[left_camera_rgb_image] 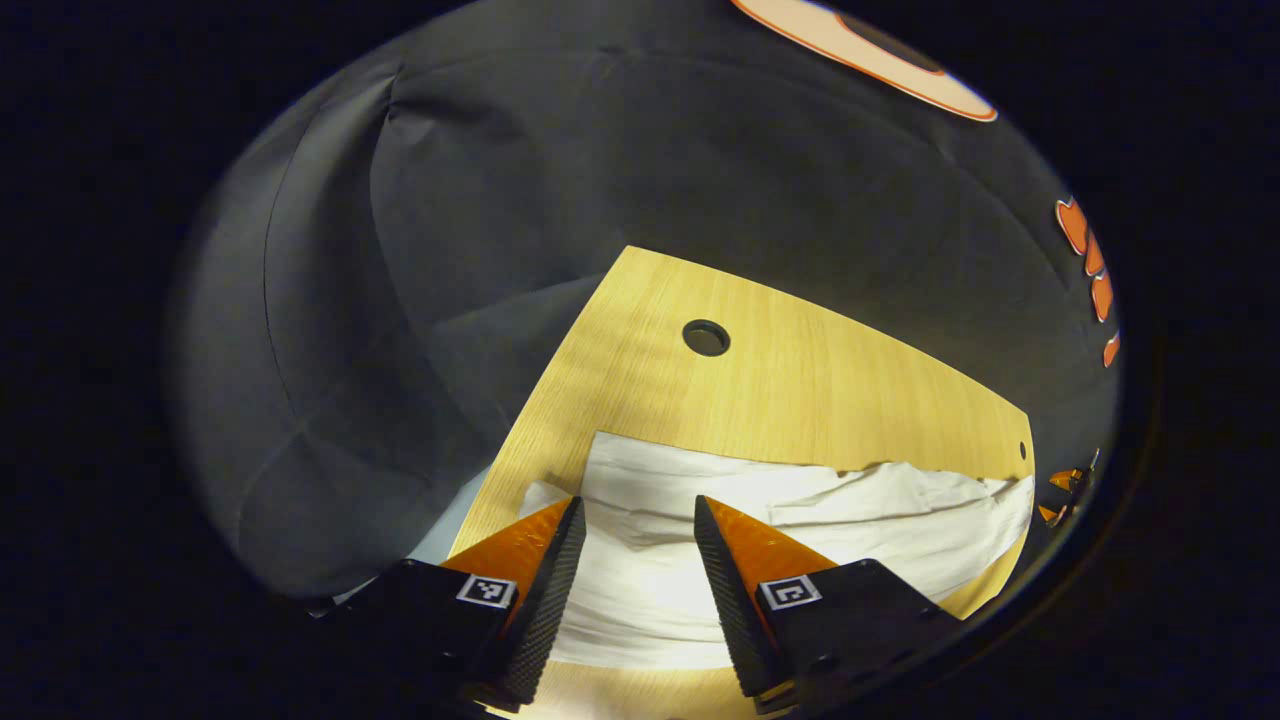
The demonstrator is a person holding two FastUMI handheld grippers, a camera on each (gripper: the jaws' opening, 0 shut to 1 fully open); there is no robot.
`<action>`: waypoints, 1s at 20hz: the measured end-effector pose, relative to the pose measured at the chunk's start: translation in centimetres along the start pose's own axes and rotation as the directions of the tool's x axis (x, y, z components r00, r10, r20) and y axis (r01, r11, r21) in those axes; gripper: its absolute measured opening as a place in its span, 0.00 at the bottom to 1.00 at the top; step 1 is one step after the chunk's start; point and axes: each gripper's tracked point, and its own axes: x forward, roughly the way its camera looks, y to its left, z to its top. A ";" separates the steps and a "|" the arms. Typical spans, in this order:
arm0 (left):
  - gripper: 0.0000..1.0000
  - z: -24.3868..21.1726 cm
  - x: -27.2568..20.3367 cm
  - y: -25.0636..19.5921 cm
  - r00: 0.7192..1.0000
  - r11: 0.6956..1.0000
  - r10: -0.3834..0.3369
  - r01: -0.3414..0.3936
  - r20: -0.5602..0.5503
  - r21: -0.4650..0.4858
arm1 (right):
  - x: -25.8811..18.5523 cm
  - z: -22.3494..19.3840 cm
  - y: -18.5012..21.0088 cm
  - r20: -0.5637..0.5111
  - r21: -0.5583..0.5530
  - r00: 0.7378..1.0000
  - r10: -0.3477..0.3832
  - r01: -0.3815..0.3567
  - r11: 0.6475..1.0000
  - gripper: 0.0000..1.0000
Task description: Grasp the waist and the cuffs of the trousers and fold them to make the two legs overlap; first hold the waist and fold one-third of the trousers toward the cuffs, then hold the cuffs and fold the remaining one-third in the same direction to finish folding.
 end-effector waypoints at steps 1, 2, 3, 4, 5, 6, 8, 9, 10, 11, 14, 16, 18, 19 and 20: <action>0.80 -0.3 -0.5 -0.4 1.000 1.000 -0.003 0.004 -0.003 0.020 | -0.2 0.0 -1.1 0.003 0.001 1.000 -0.025 0.025 1.000 0.90; 0.87 -0.3 -1.0 -0.8 1.000 0.999 -0.006 0.006 0.006 0.038 | -0.4 -0.5 -1.9 -0.006 0.011 0.999 -0.037 0.037 0.999 0.93; 0.93 -0.5 -1.4 -1.5 1.000 0.998 -0.009 0.009 0.004 0.055 | -0.3 -1.1 -2.4 -0.029 0.025 0.998 -0.048 0.049 0.998 0.95; 1.00 -0.6 -1.8 -1.8 1.000 0.998 -0.008 0.007 0.004 0.065 | -0.4 -1.9 -2.8 -0.049 0.035 0.997 -0.053 0.054 0.998 0.95; 0.99 -0.7 -2.3 -2.1 1.000 0.997 -0.006 0.006 0.005 0.076 | -0.3 -2.5 -3.1 -0.063 0.048 0.996 -0.060 0.063 0.997 0.96; 1.00 -0.9 -2.9 -2.2 1.000 0.997 0.000 0.000 0.003 0.084 | -0.3 -3.0 -3.7 -0.072 0.059 0.995 -0.069 0.073 0.996 0.97; 1.00 -1.3 -4.1 -2.7 1.000 0.994 0.016 -0.017 0.003 0.110 | 0.1 -3.7 -4.6 -0.081 0.064 0.993 -0.085 0.090 0.994 0.97; 1.00 -1.4 -4.7 -2.9 0.999 0.989 0.033 -0.034 0.007 0.142 | 0.3 -4.3 -4.9 -0.096 0.063 0.991 -0.091 0.097 0.993 0.97; 0.96 -1.5 -5.0 -3.1 0.999 0.981 0.049 -0.051 0.015 0.185 | 0.4 -4.6 -5.1 -0.107 0.064 0.990 -0.089 0.097 0.993 0.97; 0.99 -1.6 -5.3 -3.4 0.998 0.973 0.061 -0.065 0.025 0.222 | 0.8 -4.7 -4.8 -0.109 0.065 0.990 -0.085 0.093 0.994 0.97; 0.99 -2.4 -6.7 -5.2 0.997 0.958 0.068 -0.077 0.044 0.278 | 1.7 -5.3 -4.6 -0.120 0.068 0.989 -0.089 0.098 0.993 0.97; 1.00 -2.8 -7.7 -6.6 0.997 0.958 0.052 -0.064 0.052 0.279 | 2.2 -5.5 -4.6 -0.122 0.061 0.987 -0.106 0.114 0.992 0.97; 1.00 -3.4 -8.5 -7.5 0.997 0.958 0.043 -0.058 0.058 0.280 | 2.3 -5.5 -5.0 -0.119 0.051 0.983 -0.138 0.145 0.988 0.96; 1.00 -3.6 -8.9 -7.9 0.997 0.956 0.044 -0.060 0.061 0.286 | 2.8 -5.4 -5.2 -0.123 0.060 0.982 -0.141 0.149 0.987 0.94; 1.00 -3.8 -9.2 -8.3 0.997 0.955 0.046 -0.062 0.062 0.291 | 2.7 -5.4 -5.7 -0.118 0.061 0.980 -0.158 0.166 0.984 0.86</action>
